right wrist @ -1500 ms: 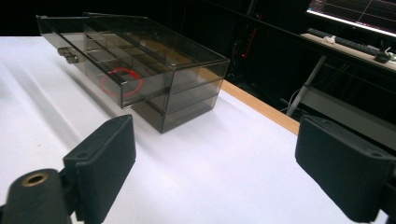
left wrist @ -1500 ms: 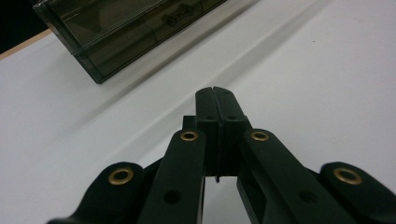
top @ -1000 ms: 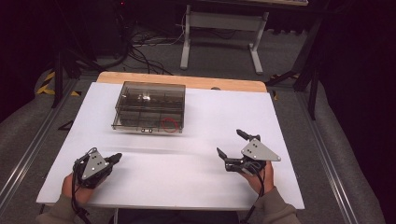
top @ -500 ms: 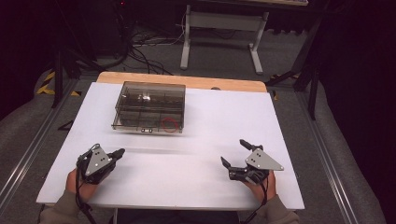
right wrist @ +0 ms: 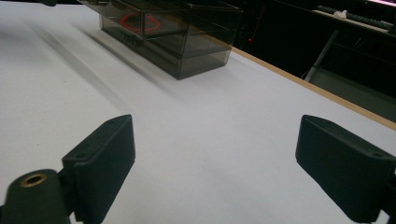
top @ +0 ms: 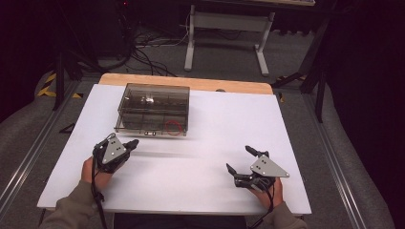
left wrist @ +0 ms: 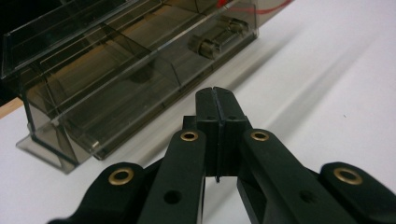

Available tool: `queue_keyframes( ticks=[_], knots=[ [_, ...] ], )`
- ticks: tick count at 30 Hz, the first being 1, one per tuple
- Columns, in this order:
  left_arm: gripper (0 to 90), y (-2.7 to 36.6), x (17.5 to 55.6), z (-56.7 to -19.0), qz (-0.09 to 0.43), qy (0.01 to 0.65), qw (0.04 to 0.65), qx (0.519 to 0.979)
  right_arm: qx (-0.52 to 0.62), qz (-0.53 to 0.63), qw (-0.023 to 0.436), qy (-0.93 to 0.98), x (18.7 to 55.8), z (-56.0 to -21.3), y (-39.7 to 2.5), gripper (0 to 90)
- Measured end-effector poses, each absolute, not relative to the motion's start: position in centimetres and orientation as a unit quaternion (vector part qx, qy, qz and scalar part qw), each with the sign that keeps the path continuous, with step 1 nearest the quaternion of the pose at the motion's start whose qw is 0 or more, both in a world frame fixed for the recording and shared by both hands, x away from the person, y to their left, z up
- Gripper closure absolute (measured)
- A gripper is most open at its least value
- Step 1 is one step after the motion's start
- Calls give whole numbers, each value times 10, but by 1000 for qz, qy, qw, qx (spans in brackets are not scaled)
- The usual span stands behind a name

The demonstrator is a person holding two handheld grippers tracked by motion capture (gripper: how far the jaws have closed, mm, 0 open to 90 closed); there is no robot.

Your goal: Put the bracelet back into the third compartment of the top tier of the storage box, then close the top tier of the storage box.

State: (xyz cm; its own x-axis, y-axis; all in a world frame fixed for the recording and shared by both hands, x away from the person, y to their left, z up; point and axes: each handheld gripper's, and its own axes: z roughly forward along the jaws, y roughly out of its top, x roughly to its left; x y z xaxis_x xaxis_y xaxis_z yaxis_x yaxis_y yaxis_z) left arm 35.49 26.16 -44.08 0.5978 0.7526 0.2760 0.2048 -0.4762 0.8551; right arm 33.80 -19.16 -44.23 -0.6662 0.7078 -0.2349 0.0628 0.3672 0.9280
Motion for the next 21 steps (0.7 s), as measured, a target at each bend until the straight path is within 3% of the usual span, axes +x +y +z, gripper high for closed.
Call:
queue_keyframes(
  ticks=[21],
  knots=[
    [898,252,377,-441,339,310,411,787,244,492,320,772,341,-446,-189,135]
  ],
)
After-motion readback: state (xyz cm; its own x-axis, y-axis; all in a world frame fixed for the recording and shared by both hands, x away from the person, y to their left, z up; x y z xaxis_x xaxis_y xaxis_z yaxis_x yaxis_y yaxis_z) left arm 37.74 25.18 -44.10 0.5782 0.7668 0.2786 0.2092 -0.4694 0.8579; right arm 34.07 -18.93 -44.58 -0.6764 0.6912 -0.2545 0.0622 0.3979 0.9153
